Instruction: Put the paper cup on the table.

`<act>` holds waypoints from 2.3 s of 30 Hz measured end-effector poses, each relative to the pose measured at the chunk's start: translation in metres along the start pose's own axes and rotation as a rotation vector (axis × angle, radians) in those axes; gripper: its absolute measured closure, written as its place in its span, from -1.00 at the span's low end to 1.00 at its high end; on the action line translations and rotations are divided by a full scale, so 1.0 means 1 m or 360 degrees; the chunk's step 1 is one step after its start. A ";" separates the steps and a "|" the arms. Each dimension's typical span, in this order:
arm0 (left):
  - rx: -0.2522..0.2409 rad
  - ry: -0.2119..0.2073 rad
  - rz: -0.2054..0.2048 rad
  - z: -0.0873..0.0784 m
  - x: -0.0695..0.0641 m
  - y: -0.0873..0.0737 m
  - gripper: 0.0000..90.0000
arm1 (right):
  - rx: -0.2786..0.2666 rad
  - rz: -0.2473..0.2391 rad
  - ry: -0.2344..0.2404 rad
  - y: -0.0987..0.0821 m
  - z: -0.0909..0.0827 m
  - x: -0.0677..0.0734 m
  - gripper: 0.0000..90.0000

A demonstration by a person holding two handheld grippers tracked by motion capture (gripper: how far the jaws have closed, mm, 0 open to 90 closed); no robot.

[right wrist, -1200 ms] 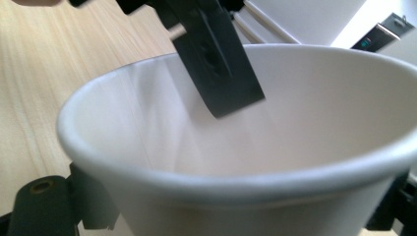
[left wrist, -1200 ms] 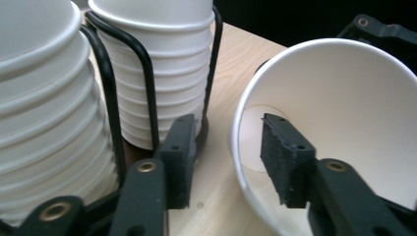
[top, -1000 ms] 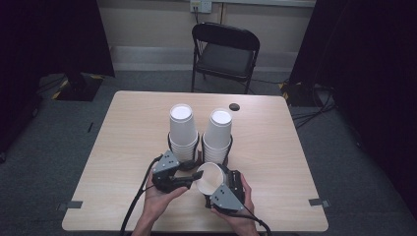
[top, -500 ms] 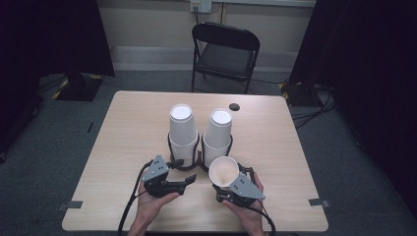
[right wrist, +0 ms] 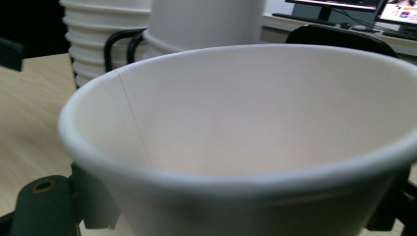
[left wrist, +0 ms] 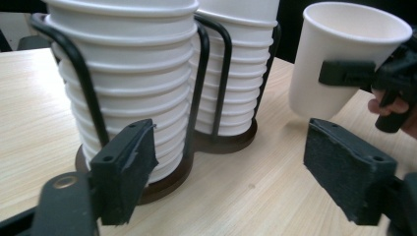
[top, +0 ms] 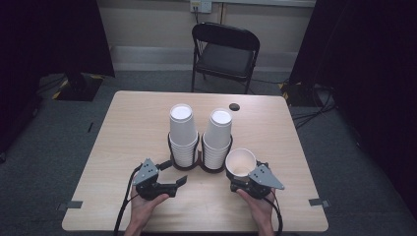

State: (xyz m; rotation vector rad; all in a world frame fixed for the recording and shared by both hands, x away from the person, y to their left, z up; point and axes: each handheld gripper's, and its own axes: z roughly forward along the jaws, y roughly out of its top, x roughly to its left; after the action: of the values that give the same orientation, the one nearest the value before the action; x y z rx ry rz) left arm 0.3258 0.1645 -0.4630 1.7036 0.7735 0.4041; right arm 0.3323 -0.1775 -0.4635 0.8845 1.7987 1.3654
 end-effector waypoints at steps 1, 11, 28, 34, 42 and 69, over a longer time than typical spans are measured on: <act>0.0001 -0.0004 -0.0002 0.000 0.001 -0.002 -0.60 | -0.0006 0.0008 -0.0010 0.001 0.000 -0.003 -0.70; 0.0011 0.0081 -0.0059 -0.002 0.006 -0.026 -0.64 | -0.0038 0.0097 -0.0079 0.009 0.013 -0.033 -0.71; -0.0108 0.0268 0.0035 -0.009 -0.005 -0.038 -0.65 | -0.0025 0.0193 -0.0183 0.025 0.042 -0.072 -0.71; -0.0119 0.0295 0.0085 -0.009 -0.008 -0.039 -0.65 | 0.0012 0.0221 -0.0168 0.020 0.060 -0.082 -0.71; -0.0130 0.0309 0.0087 -0.010 -0.008 -0.039 -0.65 | 0.0092 0.0266 -0.0147 0.002 0.080 -0.083 -0.71; -0.0156 0.0318 0.0025 -0.011 -0.006 -0.040 -0.64 | 0.0203 0.0313 -0.0145 -0.017 0.091 -0.090 -0.73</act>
State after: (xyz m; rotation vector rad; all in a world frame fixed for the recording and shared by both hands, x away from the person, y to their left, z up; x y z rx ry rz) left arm 0.3033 0.1724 -0.4969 1.5944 0.8710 0.6202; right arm 0.4539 -0.2120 -0.4862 1.1993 1.7818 1.3175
